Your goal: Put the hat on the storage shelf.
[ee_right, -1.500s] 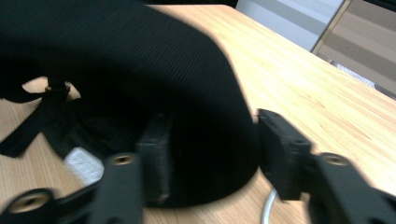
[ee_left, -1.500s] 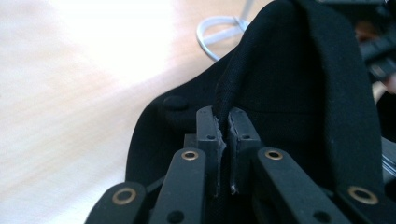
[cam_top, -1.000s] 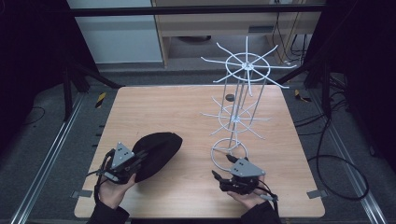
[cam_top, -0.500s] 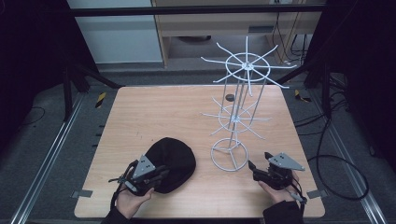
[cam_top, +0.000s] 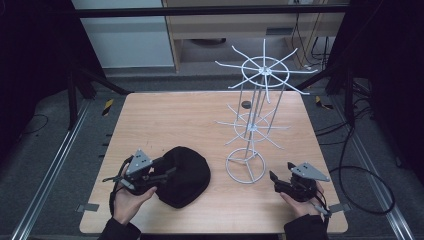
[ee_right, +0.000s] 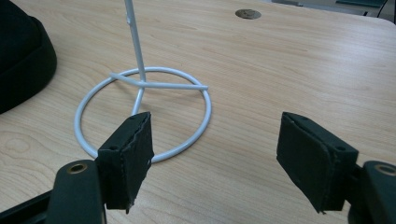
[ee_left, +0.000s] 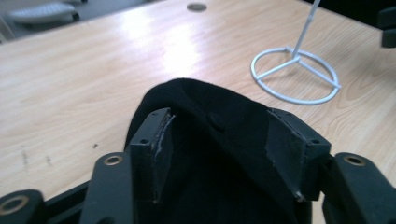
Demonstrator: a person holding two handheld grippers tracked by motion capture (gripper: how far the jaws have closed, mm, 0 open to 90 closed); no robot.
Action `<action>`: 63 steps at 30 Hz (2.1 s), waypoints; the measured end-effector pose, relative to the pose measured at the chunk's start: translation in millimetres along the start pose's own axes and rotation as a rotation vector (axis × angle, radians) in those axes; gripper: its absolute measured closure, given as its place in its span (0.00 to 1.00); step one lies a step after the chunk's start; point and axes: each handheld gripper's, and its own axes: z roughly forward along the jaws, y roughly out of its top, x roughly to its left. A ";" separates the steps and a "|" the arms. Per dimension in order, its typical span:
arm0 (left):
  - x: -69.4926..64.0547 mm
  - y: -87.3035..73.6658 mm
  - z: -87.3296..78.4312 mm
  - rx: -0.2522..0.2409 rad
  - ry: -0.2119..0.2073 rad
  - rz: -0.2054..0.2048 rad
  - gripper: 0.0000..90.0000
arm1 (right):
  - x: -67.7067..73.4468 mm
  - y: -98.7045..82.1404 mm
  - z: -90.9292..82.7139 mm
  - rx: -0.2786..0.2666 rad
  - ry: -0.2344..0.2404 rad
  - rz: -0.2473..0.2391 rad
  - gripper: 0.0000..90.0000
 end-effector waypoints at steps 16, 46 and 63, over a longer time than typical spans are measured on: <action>-1.9 -2.9 44.5 0.122 0.132 -0.132 0.86 | -4.9 -1.2 0.5 0.019 0.005 0.018 0.29; -11.4 52.8 -93.9 -0.464 0.026 -0.089 0.88 | -14.0 -3.8 -1.6 0.011 -0.019 0.031 0.29; -38.7 121.8 -133.4 -0.717 -0.078 -0.047 0.88 | -15.3 -4.6 -0.8 0.010 -0.023 0.026 0.29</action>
